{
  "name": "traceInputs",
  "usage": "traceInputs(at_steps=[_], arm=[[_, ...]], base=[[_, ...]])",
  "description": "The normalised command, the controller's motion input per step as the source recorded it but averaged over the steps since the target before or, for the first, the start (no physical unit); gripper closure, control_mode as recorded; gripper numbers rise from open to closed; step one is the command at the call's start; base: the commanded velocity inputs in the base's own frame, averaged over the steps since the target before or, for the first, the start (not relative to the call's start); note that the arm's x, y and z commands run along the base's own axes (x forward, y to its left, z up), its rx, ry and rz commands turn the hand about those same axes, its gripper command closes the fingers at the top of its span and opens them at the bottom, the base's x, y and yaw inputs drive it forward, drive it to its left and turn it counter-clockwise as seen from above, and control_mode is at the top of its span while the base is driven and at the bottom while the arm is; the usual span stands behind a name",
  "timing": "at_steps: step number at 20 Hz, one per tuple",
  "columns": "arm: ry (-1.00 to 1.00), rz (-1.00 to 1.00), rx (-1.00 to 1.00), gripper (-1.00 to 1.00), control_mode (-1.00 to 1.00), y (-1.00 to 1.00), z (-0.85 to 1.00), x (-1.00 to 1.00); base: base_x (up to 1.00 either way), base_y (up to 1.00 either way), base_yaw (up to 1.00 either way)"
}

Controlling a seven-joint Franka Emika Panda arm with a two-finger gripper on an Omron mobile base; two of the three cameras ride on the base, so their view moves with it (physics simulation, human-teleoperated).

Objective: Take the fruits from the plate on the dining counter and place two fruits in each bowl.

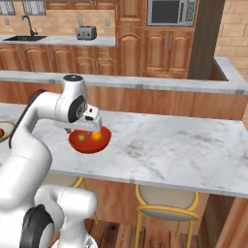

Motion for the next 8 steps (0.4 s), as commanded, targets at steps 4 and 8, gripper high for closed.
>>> traceInputs(at_steps=[4, 8], arm=[[-0.09, -0.01, 0.00, -1.00, -1.00, -0.31, 0.42, -0.45], [-0.10, -0.01, 0.00, -1.00, -1.00, -0.18, 0.24, -0.36]], base=[[0.00, 0.00, 0.00], [0.00, 0.00, 0.00]])
